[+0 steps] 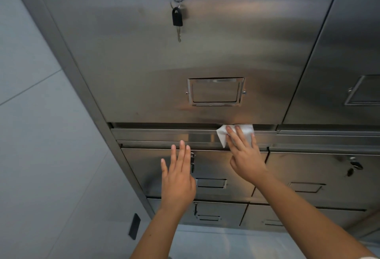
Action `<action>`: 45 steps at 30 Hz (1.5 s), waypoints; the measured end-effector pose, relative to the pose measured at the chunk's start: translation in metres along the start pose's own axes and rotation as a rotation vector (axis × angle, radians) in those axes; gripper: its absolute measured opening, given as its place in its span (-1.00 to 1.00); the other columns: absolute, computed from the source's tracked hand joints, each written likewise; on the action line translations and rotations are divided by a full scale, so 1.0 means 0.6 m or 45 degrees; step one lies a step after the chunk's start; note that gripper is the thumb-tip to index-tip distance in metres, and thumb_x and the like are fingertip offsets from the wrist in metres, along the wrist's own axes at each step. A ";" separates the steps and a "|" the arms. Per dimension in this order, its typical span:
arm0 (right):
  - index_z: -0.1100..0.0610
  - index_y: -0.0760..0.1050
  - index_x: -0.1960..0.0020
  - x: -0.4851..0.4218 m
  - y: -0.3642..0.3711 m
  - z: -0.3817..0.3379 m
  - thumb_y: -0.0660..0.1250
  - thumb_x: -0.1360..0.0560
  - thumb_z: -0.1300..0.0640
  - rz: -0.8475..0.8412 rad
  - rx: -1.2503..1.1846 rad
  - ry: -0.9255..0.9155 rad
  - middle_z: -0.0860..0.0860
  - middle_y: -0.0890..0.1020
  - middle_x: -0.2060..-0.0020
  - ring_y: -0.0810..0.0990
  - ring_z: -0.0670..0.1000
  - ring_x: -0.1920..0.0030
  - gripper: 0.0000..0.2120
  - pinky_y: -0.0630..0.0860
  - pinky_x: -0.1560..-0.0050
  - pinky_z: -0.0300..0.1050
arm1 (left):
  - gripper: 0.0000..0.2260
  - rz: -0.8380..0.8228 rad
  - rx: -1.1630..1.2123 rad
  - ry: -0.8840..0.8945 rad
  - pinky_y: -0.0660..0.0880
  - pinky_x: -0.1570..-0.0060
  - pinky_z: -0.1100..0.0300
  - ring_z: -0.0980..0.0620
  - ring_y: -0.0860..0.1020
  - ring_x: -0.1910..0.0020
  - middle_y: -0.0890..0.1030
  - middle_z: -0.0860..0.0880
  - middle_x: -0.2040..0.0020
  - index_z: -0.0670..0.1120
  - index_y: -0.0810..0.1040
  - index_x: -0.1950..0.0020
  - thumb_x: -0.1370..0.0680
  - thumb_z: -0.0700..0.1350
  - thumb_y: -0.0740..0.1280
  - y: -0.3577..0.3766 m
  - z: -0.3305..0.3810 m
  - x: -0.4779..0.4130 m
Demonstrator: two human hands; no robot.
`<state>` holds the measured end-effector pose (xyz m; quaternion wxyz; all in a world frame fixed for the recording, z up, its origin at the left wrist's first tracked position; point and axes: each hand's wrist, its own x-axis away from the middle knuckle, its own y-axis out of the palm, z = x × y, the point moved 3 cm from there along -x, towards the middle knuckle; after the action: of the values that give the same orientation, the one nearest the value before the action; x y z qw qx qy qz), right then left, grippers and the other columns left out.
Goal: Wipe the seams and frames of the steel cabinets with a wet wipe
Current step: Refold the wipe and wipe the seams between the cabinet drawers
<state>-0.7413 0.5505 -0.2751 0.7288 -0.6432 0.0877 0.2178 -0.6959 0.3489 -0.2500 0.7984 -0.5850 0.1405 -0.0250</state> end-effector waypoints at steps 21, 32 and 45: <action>0.23 0.22 -0.39 0.043 -0.109 -0.021 0.09 -0.39 0.12 0.255 -0.157 -0.113 0.05 0.20 -0.45 0.17 0.12 -0.43 -0.43 0.32 -0.25 0.28 | -0.37 0.183 0.173 0.204 -0.44 -0.29 0.11 0.16 -0.43 -0.41 -0.28 0.14 -0.47 0.01 -0.19 -0.48 -0.47 0.22 -0.14 -0.033 0.072 -0.050; 0.14 0.23 -0.44 0.076 -0.153 -0.036 0.14 -0.46 0.09 0.309 -0.328 -0.268 0.07 0.18 -0.47 0.09 0.10 -0.48 -0.45 0.05 -0.33 0.28 | -0.73 0.294 0.619 0.306 -0.36 -0.36 0.13 0.23 -0.30 -0.44 -0.09 0.23 -0.46 0.04 0.49 -0.30 -0.62 -0.12 0.18 -0.065 0.093 -0.060; -0.06 0.55 -0.14 0.019 -0.183 -0.002 0.33 -0.49 -0.01 -0.143 -0.998 0.120 -0.28 0.05 -0.40 -0.16 -0.18 -0.47 -0.77 -0.28 -0.44 0.02 | -0.79 0.122 0.704 0.468 -0.30 -0.38 0.16 0.25 -0.19 -0.45 0.07 0.34 -0.40 -0.05 0.58 0.09 -0.61 -0.14 0.16 -0.104 0.079 -0.056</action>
<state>-0.6835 0.5429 -0.1813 0.4340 -0.8857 -0.0039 0.1649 -0.7081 0.3803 -0.1715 0.8884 -0.3248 0.2974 -0.1296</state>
